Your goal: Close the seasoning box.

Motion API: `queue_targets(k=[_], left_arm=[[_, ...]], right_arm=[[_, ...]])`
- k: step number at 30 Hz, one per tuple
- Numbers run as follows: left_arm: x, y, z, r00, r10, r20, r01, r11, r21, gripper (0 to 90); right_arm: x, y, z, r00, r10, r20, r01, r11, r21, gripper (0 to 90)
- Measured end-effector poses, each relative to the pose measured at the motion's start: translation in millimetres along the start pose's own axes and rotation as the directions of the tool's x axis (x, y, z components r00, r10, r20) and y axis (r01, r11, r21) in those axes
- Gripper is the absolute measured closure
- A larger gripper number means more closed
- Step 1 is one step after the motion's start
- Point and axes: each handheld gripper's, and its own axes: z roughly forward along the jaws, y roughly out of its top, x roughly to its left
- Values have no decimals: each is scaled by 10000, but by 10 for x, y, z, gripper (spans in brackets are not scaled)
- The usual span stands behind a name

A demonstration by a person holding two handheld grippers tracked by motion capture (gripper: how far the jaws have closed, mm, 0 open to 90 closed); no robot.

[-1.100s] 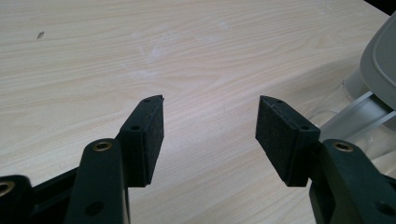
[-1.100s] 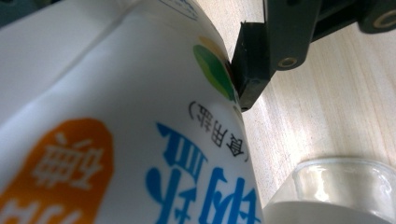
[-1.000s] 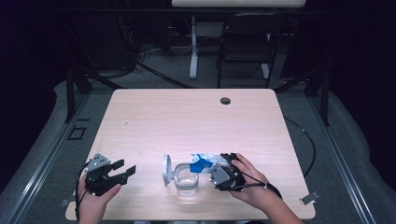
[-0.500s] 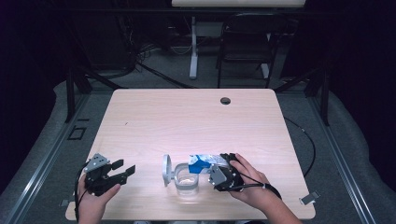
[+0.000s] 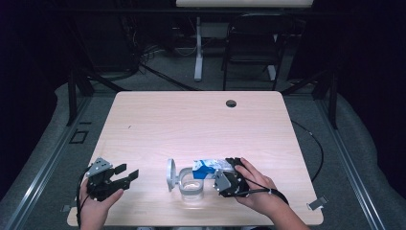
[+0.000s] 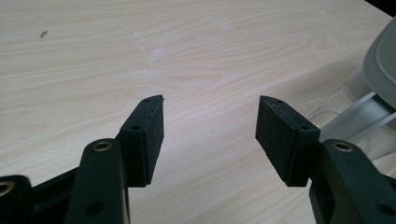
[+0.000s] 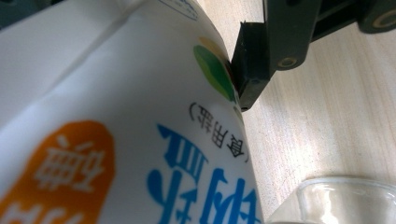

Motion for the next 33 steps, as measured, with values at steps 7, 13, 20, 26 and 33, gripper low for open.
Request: queue_targets(k=[7,13,20,26,33], left_arm=[[3,1,-4,10000,-4,0,4,10000,-2,425],[3,-1,-3,10000,-14,-8,14,10000,0,425],[7,-6,4,10000,-47,-23,47,9999,-133,425],[10,-7,5,10000,-56,-39,56,9999,-139,425],[10,-9,7,10000,-61,-35,60,9999,-134,425]], right_arm=[[11,6,7,9999,-127,15,127,9999,-46,405],[13,19,2,9995,-310,21,309,9994,167,405],[15,25,14,9994,-349,26,349,9993,131,405],[25,28,15,9989,-462,-12,462,9985,293,407],[29,27,27,9966,-819,83,815,9959,394,408]])
